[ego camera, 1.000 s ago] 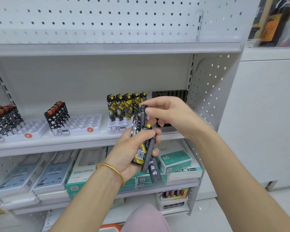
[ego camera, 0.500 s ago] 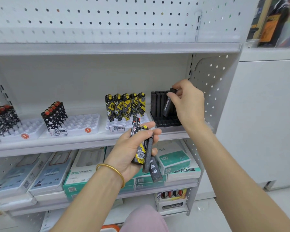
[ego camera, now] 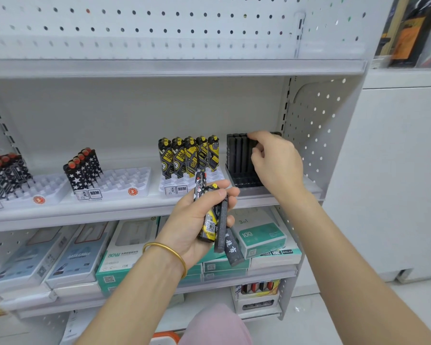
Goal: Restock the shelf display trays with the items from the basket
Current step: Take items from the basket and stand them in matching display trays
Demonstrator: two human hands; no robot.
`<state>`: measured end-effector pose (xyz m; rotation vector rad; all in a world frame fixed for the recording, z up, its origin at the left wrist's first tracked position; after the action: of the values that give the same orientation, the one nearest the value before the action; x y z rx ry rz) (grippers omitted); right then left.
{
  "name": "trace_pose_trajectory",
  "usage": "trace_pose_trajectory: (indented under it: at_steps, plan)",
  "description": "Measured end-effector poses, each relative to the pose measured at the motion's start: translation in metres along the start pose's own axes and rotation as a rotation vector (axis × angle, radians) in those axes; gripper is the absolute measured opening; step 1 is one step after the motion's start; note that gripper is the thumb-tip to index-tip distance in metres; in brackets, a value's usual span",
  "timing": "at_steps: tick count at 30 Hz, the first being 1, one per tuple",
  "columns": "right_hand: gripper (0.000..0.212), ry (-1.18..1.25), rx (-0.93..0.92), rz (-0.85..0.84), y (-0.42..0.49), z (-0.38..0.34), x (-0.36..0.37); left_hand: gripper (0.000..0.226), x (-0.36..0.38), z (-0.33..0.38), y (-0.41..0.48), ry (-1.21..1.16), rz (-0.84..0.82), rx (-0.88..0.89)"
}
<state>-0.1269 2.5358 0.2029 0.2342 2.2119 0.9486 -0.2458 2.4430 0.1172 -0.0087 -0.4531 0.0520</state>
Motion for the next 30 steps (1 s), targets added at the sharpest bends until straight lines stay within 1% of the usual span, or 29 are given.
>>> trace_pose_trajectory:
  at_steps: [2,4,5,6,7,8,9,10,11,12,14,16,20,22,25,28,30]
  plan:
    - [0.048,-0.019,0.003,-0.014,-0.002,-0.001,0.000,0.012,-0.001,0.001,0.000,-0.022,0.013,0.004]
    - [0.052,0.015,-0.027,0.025,-0.008,-0.008,-0.009,0.008,-0.003,0.002,-0.001,-0.045,0.028,0.014]
    - [0.049,0.068,-0.044,0.057,-0.013,-0.014,-0.015,0.007,-0.005,0.003,0.000,-0.052,0.039,0.026]
    - [0.039,0.166,-0.043,0.064,-0.019,-0.019,-0.020,0.007,-0.007,0.006,0.000,-0.056,0.054,0.044]
    - [0.026,0.308,-0.009,0.024,-0.025,-0.024,-0.021,0.006,-0.008,0.008,0.000,-0.061,0.073,0.066]
    - [0.011,0.474,0.059,-0.080,-0.032,-0.030,-0.016,0.007,-0.009,0.012,-0.001,-0.064,0.093,0.091]
    - [0.005,0.626,0.139,-0.219,-0.041,-0.037,-0.007,0.009,-0.009,0.015,-0.002,-0.060,0.120,0.119]
    - [0.013,0.706,0.189,-0.352,-0.052,-0.045,0.002,0.011,-0.010,0.018,-0.003,-0.049,0.148,0.143]
    - [0.023,0.713,0.196,-0.461,-0.061,-0.052,0.008,0.012,-0.011,0.021,-0.005,-0.035,0.178,0.163]
    - [0.032,0.694,0.183,-0.529,-0.067,-0.057,0.012,0.012,-0.012,0.023,-0.006,-0.021,0.205,0.176]
    - [0.046,0.678,0.166,-0.599,-0.072,-0.064,0.016,0.011,-0.014,0.027,-0.009,0.015,0.235,0.196]
    - [0.050,0.698,0.169,-0.627,-0.071,-0.066,0.016,0.003,-0.013,0.030,-0.011,0.030,0.235,0.214]
    - [0.048,0.786,0.215,-0.659,-0.069,-0.062,0.014,0.011,-0.008,0.032,-0.012,0.010,0.216,0.223]
    - [0.044,0.863,0.251,-0.670,-0.069,-0.057,0.012,0.013,-0.009,0.034,-0.012,0.008,0.222,0.232]
    - [0.032,0.946,0.297,-0.662,-0.068,-0.050,0.010,0.013,-0.013,0.038,-0.011,0.030,0.250,0.257]
    - [0.021,0.935,0.264,-0.648,-0.068,-0.050,0.011,0.010,-0.015,0.037,-0.010,0.035,0.276,0.256]
    - [0.024,0.900,0.216,-0.649,-0.068,-0.053,0.011,0.008,-0.015,0.036,-0.008,0.047,0.295,0.255]
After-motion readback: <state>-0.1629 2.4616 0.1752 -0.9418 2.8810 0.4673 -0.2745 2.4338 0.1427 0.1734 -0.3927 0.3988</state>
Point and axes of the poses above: each hand's wrist, its own y-axis towards the middle knuckle, its own x-axis out of the palm, z = x × y, the point moved 9 cm from there along y, towards the middle knuckle, and after that the axes turned 10 degrees about y, right-handed, at the moved point
